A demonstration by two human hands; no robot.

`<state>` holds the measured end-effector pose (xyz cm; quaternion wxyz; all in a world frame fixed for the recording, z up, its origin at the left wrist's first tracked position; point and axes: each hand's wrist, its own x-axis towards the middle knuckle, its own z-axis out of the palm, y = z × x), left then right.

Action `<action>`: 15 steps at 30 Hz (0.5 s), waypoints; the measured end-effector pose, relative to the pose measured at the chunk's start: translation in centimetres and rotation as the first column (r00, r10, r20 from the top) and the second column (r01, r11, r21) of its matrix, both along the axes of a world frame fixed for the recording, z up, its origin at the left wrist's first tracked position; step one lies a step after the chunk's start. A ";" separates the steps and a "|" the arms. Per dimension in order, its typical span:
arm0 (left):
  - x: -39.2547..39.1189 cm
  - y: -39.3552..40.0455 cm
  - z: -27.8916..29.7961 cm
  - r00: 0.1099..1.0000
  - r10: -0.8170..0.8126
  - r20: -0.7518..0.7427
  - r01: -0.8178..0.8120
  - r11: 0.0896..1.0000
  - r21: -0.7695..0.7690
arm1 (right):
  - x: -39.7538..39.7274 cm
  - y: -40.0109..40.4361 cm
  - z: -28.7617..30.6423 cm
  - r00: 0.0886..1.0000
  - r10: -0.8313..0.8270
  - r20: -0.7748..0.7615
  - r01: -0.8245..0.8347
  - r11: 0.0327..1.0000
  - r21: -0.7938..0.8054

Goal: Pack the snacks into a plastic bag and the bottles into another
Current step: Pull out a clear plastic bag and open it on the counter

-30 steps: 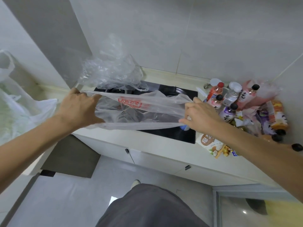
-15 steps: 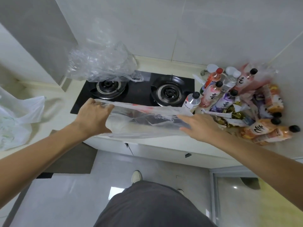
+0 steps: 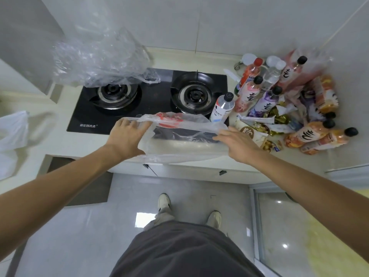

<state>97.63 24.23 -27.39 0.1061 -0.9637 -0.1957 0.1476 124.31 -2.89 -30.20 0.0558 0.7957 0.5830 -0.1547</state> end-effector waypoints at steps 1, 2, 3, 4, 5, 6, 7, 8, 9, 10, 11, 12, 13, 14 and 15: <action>0.2 0.2 -0.5 1.000 -0.001 -0.020 0.001 1.000 0.008 | 0.2 0.4 -0.4 1.000 0.013 -0.001 -0.013 1.000 0.007; 0.4 0.4 -1.0 0.999 -0.010 -0.050 0.011 1.000 0.022 | 0.4 0.8 -0.9 1.000 0.023 -0.001 -0.023 1.000 0.011; 0.6 0.7 -1.5 0.996 -0.020 -0.085 0.023 0.999 0.034 | 0.4 1.3 -1.3 0.999 0.032 -0.002 -0.032 0.999 0.014; 0.8 1.0 -2.0 0.993 -0.024 -0.111 0.028 0.999 0.035 | 0.4 1.8 -1.6 0.999 0.046 -0.007 -0.046 0.999 0.016; 0.9 1.3 -2.4 0.992 -0.015 -0.128 0.019 0.999 0.029 | 0.5 2.3 -2.2 0.998 0.061 -0.018 -0.061 0.998 0.015; 1.0 1.6 -2.7 0.991 0.000 -0.137 0.003 1.000 0.018 | 0.5 2.7 -2.7 0.997 0.068 -0.037 -0.068 0.998 0.012; 1.2 2.0 -3.1 0.990 0.015 -0.142 -0.014 1.000 0.008 | 0.5 3.1 -3.3 0.997 0.061 -0.055 -0.061 0.998 -0.002; 1.3 2.3 -3.5 0.990 0.024 -0.139 -0.025 1.000 -0.001 | 0.4 3.5 -3.8 0.997 0.041 -0.069 -0.042 0.999 -0.018; 1.3 2.6 -3.9 0.991 0.025 -0.130 -0.026 1.000 -0.008 | 0.2 3.8 -4.4 0.997 0.011 -0.081 -0.014 0.999 -0.042; 1.4 2.9 -4.4 0.993 0.015 -0.117 -0.016 1.000 -0.007 | 0.0 4.1 -4.8 0.996 -0.024 -0.089 0.018 0.997 -0.074; 1.4 3.1 -4.9 0.994 -0.003 -0.109 0.003 1.000 0.000 | -0.3 4.3 -5.1 0.996 -0.050 -0.080 0.042 0.994 -0.102; 1.5 3.3 -5.4 0.994 -0.022 -0.108 0.024 1.000 0.015 | -0.4 4.4 -5.5 0.996 -0.068 -0.058 0.060 0.991 -0.118; 1.6 3.4 -5.9 0.993 -0.042 -0.113 0.046 0.998 0.038 | -0.6 4.3 -5.8 0.996 -0.076 -0.038 0.071 0.990 -0.120; 1.8 3.4 -6.2 0.991 -0.059 -0.121 0.067 0.996 0.065 | -0.7 4.2 -6.2 0.997 -0.074 -0.024 0.071 0.991 -0.113; 1.8 3.4 -6.6 0.988 -0.075 -0.136 0.087 0.993 0.084 | -0.8 4.2 -6.7 0.998 -0.062 -0.017 0.060 0.993 -0.101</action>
